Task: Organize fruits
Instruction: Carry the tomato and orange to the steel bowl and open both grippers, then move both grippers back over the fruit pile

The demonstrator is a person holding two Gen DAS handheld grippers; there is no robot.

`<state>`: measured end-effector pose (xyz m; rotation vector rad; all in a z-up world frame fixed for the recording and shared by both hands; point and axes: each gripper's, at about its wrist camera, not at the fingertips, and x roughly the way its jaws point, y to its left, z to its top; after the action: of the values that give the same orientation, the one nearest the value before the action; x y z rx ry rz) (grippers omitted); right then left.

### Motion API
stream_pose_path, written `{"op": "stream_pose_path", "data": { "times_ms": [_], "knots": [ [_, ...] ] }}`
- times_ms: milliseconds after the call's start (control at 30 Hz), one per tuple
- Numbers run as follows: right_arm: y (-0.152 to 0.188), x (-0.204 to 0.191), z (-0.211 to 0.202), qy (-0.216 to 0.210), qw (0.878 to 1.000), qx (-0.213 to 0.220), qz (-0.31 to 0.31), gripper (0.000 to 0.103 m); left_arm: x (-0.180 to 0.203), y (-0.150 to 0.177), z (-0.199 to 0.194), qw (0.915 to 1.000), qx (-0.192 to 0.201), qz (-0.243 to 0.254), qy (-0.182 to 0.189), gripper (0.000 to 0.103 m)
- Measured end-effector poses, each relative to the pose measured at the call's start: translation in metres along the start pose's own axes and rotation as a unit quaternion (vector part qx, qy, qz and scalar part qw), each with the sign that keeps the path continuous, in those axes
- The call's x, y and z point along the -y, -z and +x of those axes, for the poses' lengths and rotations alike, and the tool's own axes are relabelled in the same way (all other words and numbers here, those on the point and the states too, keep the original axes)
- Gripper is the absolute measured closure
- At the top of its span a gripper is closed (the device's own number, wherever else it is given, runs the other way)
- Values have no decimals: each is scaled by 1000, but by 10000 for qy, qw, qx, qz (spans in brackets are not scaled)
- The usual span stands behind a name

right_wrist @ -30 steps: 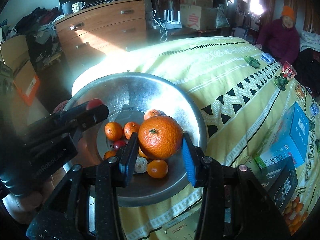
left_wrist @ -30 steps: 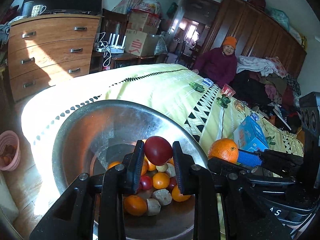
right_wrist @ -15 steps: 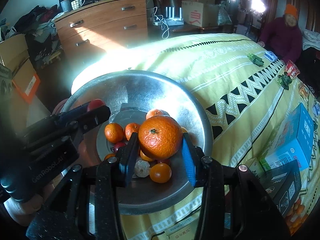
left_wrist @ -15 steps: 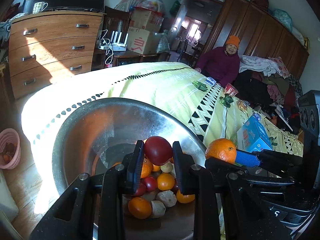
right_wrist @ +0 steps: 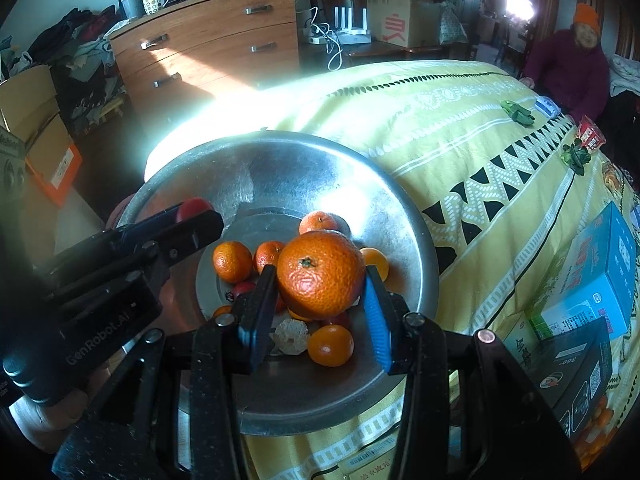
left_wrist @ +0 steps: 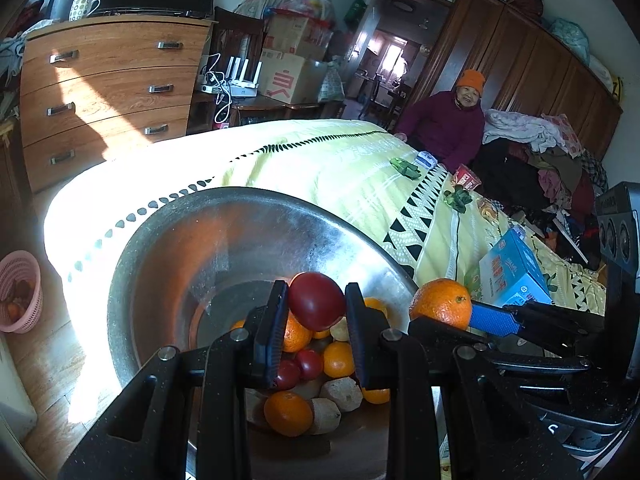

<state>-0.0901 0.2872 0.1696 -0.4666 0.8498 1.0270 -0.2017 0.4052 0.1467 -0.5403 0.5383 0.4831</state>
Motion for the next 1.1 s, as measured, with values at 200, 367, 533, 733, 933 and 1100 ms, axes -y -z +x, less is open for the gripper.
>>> {"op": "stream_pose_path", "data": {
  "times_ms": [200,367,533,733,933,1100],
  "knots": [
    [0,-2,4,-29,10000,-59,-6,60,-1,1,4,10000,-60,-18,-9,75],
    [1,-1,8,-54,9999,-110,8,60,-3,2,9,9999,-130,-42,-22,75],
    [1,-1,12,-85,9998,-152,57,59,-6,5,13,9997,-210,-93,-49,75],
    [1,-1,14,-94,9998,-164,87,59,-9,6,16,9996,-226,-166,-88,59],
    [0,0,11,-58,9999,-87,89,51,-12,6,16,9994,-223,-230,-148,52],
    [-1,0,-4,-36,9999,105,80,41,-9,4,11,9995,-162,-242,-156,44]
  ]
}}
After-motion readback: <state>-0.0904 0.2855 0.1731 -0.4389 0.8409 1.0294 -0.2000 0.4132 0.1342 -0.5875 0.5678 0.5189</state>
